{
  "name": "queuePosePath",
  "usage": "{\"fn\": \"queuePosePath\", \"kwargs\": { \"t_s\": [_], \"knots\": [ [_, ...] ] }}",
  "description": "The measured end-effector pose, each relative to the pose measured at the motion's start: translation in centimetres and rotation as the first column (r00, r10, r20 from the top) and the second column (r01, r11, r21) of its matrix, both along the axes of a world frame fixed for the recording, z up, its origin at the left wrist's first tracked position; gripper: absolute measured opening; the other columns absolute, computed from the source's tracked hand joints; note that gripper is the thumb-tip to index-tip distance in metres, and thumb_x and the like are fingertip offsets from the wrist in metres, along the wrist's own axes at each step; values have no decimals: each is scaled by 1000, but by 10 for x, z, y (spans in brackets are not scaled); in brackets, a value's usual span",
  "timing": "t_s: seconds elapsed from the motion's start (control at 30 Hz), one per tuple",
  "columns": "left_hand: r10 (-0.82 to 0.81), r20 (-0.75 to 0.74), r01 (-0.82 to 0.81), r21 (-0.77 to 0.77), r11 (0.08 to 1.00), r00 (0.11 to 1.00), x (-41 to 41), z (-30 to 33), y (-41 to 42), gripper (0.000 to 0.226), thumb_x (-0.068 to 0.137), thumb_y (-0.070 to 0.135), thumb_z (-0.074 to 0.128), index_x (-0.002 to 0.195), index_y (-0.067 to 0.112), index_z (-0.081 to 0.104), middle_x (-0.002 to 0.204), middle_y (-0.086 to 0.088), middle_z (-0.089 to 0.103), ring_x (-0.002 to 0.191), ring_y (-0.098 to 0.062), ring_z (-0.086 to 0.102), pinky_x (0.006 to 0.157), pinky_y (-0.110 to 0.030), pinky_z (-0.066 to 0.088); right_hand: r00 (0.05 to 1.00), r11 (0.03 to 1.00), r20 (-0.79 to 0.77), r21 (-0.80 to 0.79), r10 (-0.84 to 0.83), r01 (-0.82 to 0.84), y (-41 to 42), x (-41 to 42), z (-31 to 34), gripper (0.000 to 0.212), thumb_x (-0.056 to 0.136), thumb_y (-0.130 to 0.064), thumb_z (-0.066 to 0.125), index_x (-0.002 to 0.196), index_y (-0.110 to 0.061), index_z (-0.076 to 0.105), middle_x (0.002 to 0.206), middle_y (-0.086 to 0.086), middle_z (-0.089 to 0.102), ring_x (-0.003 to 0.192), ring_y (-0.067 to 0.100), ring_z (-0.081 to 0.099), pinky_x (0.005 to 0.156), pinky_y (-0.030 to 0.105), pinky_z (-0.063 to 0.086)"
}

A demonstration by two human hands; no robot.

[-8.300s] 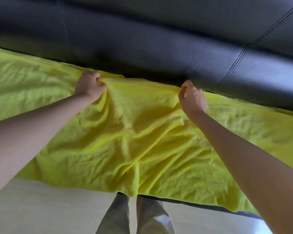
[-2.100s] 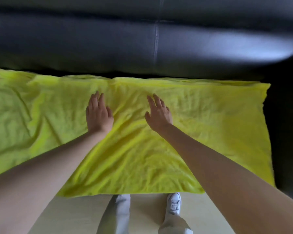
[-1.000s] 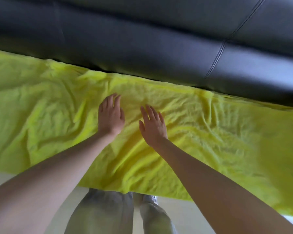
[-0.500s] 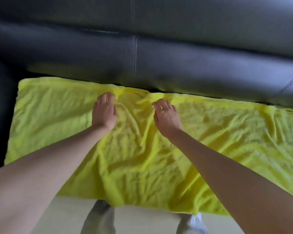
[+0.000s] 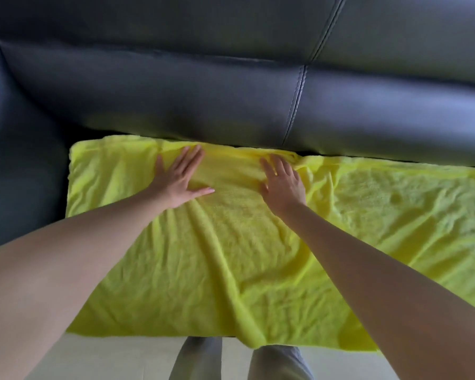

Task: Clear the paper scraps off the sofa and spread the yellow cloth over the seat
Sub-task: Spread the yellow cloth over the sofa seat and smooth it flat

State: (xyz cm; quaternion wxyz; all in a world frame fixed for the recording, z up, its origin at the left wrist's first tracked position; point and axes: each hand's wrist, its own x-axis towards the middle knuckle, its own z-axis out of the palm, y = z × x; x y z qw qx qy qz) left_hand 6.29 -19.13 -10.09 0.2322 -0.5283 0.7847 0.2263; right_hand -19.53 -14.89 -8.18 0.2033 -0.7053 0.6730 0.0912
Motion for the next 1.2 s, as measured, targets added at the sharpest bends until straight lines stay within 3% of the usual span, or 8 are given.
{"fn": "queuePosePath", "kwargs": {
  "t_s": [0.13, 0.23, 0.37, 0.57, 0.7, 0.83, 0.97, 1.2],
  "knots": [
    [-61, 5, 61, -58, 996, 998, 6, -4, -1, 100, 73, 87, 5, 148, 27, -23, 156, 8, -28, 145, -14, -19, 113, -65, 5, 983, 962, -162, -243, 87, -126, 12, -15, -1, 48, 78, -12, 69, 124, -10, 55, 124, 13, 56, 114, 31, 53, 90, 40, 46],
    [-52, 16, 54, -106, 993, 998, 3, -5, 5, 100, 73, 86, -1, 150, 24, -17, 158, 6, -22, 146, -15, -16, 113, -64, 7, 986, 952, -166, -306, -32, -20, 19, -24, -2, 33, 77, -12, 71, 107, -8, 58, 105, 12, 58, 91, 30, 56, 76, 39, 48],
    [-12, 72, 19, -102, 995, 997, 10, -2, 6, 93, 76, 82, 0, 147, 27, -25, 153, 7, -34, 143, -13, -25, 116, -58, -1, 969, 958, -29, -158, -245, 237, 27, -39, -5, 50, 89, -38, 59, 129, -11, 49, 131, 13, 49, 119, 34, 47, 95, 45, 40],
    [63, 85, -52, -125, 991, 994, 7, 0, 9, 85, 88, 71, 19, 151, 26, -14, 158, 4, -21, 148, -19, -10, 116, -52, 3, 961, 949, 80, 200, -265, 245, 40, -65, -9, 86, 84, -74, 33, 149, -40, -11, 159, 1, -18, 147, 23, -15, 113, 58, -3],
    [151, -153, -199, -377, 904, 977, -44, 16, 21, 58, 88, 26, 55, 139, 5, 37, 142, -13, 38, 129, -31, 37, 109, -44, 32, 945, 966, 203, 69, -257, 248, 43, -73, -7, 74, 93, -63, 31, 151, -36, -5, 161, 3, -3, 148, 26, 0, 115, 56, 5],
    [-154, -372, -9, -401, 916, 915, -111, 22, 24, 48, 88, 2, 48, 135, 8, 45, 139, -10, 44, 130, -26, 40, 111, -40, 33, 918, 920, 173, -105, -358, 378, 49, -79, -11, 57, 100, -30, 36, 152, -16, 18, 156, 8, 25, 143, 26, 24, 111, 49, 33],
    [-124, -439, -30, -328, 944, 890, -163, 20, 16, 44, 90, -5, 44, 131, 10, 50, 135, -6, 50, 125, -23, 46, 103, -35, 40, 919, 923, 101, -9, -382, 385, 52, -84, -14, 58, 100, -33, 35, 152, -16, 16, 159, 7, 15, 147, 25, 11, 116, 45, 23],
    [-153, -252, 71, -306, 949, 955, -165, 10, 10, 51, 88, -3, 46, 137, 12, 47, 141, -4, 44, 127, -26, 41, 98, -40, 40, 952, 940, 20, 165, -307, 299, 48, -92, -14, 62, 101, -41, 23, 153, -21, -5, 161, 4, -8, 148, 21, -8, 119, 40, 5]
  ]
}}
